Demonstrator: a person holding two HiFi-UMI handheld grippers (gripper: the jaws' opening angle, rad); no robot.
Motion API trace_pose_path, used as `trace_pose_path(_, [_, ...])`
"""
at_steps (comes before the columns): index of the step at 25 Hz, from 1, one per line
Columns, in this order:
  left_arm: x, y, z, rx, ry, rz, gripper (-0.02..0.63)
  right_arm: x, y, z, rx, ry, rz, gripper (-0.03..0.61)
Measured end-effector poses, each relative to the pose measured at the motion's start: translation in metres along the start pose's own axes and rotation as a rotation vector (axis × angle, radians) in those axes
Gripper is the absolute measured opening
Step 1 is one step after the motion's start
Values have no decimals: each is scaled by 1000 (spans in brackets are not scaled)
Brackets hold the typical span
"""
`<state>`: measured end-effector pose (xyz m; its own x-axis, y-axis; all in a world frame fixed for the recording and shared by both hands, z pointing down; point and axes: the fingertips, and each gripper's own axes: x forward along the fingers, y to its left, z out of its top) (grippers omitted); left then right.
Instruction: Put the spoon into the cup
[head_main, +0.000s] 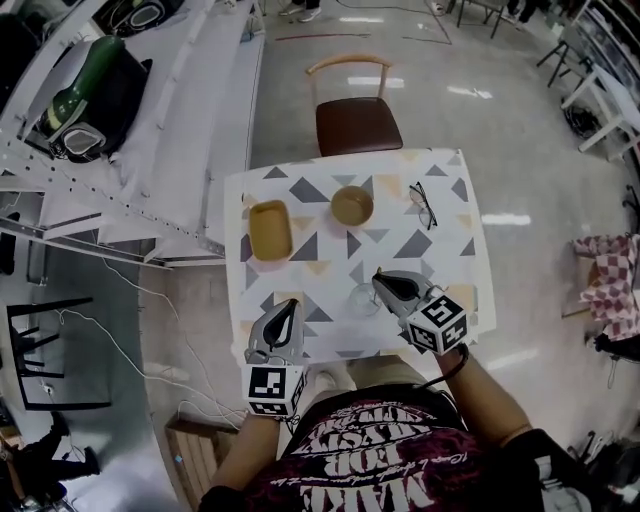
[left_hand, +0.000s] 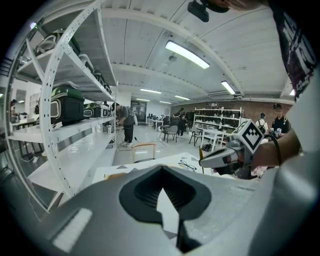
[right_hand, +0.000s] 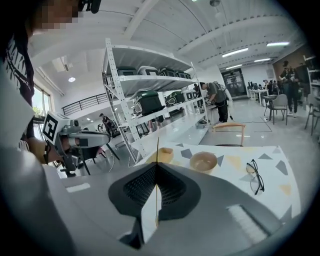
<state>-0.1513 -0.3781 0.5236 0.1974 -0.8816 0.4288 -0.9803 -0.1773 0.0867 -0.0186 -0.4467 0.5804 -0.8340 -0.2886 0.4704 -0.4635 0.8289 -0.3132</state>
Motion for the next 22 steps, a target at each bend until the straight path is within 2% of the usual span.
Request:
trace_pose_path(12, [-7, 0, -4, -7, 8, 10, 2, 10, -20, -41, 13, 51, -45, 34])
trace_pose_path(22, [-24, -14, -12, 5, 9, -33, 2, 3, -16, -76, 3, 102, -123, 35])
